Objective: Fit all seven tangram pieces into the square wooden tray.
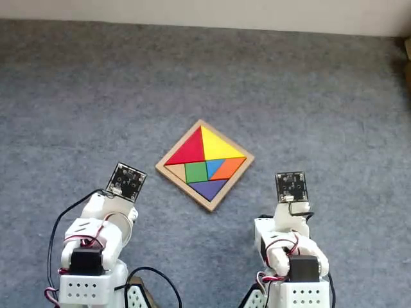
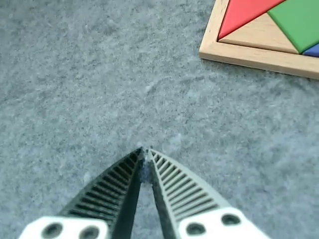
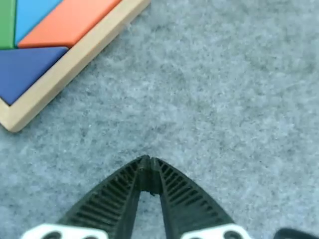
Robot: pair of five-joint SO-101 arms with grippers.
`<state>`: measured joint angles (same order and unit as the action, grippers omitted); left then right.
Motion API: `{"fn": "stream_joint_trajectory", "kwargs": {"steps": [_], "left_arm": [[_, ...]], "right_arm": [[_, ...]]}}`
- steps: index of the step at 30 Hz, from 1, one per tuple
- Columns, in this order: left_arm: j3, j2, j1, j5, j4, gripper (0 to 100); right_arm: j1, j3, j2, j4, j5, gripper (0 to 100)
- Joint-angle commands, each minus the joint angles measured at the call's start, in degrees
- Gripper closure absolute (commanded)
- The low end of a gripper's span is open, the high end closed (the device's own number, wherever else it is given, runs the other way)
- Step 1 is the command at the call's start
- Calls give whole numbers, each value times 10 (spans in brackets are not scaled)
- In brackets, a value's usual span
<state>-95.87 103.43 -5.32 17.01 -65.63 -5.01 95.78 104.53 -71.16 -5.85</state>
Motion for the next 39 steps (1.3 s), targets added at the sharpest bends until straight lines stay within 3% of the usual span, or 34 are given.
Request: {"fn": "stream_joint_trajectory", "kwargs": {"steps": [1, 4, 39], "left_arm": [[-13, 2, 7, 4, -56, 993], [-13, 2, 7, 4, -121, 993], [-13, 2, 7, 4, -119, 993]], "right_arm": [[7, 87, 6, -4, 3, 993], [7, 87, 6, -4, 3, 993], [7, 87, 6, -4, 3, 993]]}}
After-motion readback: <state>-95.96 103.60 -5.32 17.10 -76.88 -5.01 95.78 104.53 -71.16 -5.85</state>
